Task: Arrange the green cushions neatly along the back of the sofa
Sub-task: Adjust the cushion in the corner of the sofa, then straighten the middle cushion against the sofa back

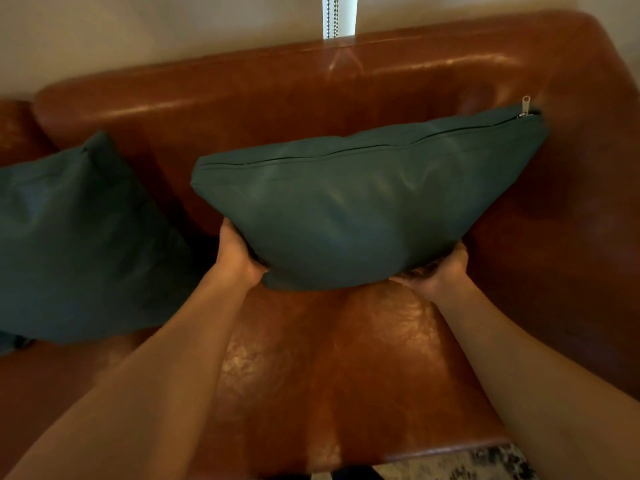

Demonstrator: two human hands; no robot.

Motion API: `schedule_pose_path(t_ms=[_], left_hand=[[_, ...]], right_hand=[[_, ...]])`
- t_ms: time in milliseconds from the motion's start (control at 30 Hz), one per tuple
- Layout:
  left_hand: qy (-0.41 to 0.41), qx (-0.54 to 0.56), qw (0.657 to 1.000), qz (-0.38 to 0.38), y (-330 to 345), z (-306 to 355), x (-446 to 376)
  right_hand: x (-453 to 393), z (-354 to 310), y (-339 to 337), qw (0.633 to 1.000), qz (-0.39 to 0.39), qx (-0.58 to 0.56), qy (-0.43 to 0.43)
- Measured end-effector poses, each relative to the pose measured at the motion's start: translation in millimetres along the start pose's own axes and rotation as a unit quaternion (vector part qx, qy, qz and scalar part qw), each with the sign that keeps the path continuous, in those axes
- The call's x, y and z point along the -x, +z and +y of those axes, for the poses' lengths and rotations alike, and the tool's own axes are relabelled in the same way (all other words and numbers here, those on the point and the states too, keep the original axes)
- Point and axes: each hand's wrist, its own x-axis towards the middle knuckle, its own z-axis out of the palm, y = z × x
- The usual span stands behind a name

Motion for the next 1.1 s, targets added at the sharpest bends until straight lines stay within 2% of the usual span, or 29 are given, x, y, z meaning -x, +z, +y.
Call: schedule_pose_path(t_ms=[333, 567, 667, 767, 900, 1100], left_hand=[[0.017, -0.02, 1.0, 0.018, 22, -3, -1], [0.016, -0.018, 0.999, 0.032, 3, -9, 13], [-0.003, -0.069, 0.996, 0.053, -17, -24, 27], [-0.021, -0.159, 0.986, 0.056, -41, -44, 47], [-0.031, -0.245, 0.968, 0.052, -79, -57, 73], [-0.067, -0.274, 0.956, 0.077, -152, -54, 92]], right_hand=[[2, -13, 4, 0.999, -0.014, 0.033, 0.006], [16, 1, -1, 0.997, 0.008, 0.068, -0.02], [38, 29, -7, 0.991, 0.007, 0.133, -0.025], [61, 69, -18, 0.967, -0.044, 0.251, -0.003], [86, 126, -23, 0.913, -0.078, 0.4, 0.016], [122, 204, -5, 0.878, -0.09, 0.469, -0.037]])
